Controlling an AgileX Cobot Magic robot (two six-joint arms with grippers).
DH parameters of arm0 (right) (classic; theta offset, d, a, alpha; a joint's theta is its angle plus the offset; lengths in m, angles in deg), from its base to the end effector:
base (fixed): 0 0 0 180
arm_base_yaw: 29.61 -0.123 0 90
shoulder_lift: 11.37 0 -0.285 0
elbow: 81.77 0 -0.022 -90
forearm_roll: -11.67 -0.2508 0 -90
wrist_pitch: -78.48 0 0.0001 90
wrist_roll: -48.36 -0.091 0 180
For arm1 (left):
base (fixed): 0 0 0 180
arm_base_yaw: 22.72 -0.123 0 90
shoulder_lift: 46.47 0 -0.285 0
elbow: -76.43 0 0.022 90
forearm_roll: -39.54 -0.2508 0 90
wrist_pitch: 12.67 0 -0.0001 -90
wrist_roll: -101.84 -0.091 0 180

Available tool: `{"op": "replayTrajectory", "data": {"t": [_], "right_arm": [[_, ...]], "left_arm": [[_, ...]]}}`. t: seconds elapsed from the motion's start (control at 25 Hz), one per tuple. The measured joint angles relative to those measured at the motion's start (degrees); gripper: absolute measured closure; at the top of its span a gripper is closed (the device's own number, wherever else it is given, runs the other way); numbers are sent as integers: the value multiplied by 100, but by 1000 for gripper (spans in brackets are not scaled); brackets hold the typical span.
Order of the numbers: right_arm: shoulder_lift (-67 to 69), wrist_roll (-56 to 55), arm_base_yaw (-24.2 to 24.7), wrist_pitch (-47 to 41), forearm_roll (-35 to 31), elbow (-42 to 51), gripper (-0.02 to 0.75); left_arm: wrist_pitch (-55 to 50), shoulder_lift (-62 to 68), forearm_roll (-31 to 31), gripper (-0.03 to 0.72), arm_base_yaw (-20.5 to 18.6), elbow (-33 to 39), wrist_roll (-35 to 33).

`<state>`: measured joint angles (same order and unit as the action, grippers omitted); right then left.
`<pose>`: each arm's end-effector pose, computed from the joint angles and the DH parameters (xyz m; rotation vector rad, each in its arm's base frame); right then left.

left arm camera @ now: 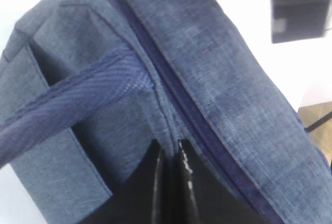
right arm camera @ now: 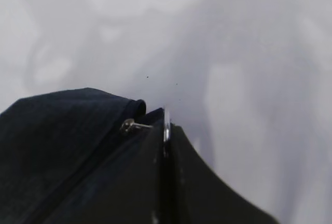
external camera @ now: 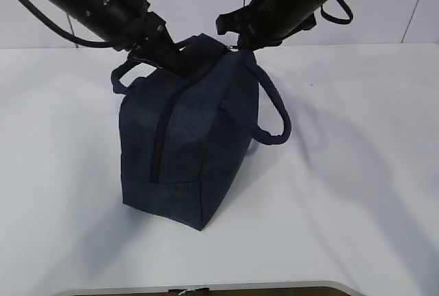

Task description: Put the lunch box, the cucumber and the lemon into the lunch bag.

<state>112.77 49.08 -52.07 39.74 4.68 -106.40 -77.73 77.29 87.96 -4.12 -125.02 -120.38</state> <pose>0.4331 0.1866 0.2716 -0.4092 2.3948 0.3091 0.3915 -0.1969 0.2663 0.9787 2.3995 -1.0181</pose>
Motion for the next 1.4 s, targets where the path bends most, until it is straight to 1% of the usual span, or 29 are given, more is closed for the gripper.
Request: {"op": "replayTrajectory", "data": {"t": [0.32, 0.4, 0.52, 0.68, 0.84, 1.04, 1.24, 1.4], "right_arm": [[292, 23, 8, 50, 11, -58, 733], [329, 63, 8, -152, 11, -210, 733], [363, 232, 21, -688, 69, -629, 733], [375, 313, 24, -1018, 106, -1116, 733], [466, 326, 24, -1079, 297, -1185, 733], [672, 348, 130, -1031, 390, -1207, 733], [903, 362, 351, -1028, 199, -1242, 733], [1072, 362, 420, -1038, 21, -1262, 733]], "left_arm": [[-187, 0, -466, 697, 0, -9, -13], [-197, 0, -578, 697, 0, -23, -13], [-237, -21, -657, 698, 0, -36, -13], [-237, -21, -654, 699, 0, -40, -13], [-237, -33, -547, 699, 0, -50, -13], [-225, -187, -610, 699, 0, -50, -13], [-126, -238, -644, 700, 0, -50, -13], [-72, -238, -644, 700, 0, -50, -13]]}}
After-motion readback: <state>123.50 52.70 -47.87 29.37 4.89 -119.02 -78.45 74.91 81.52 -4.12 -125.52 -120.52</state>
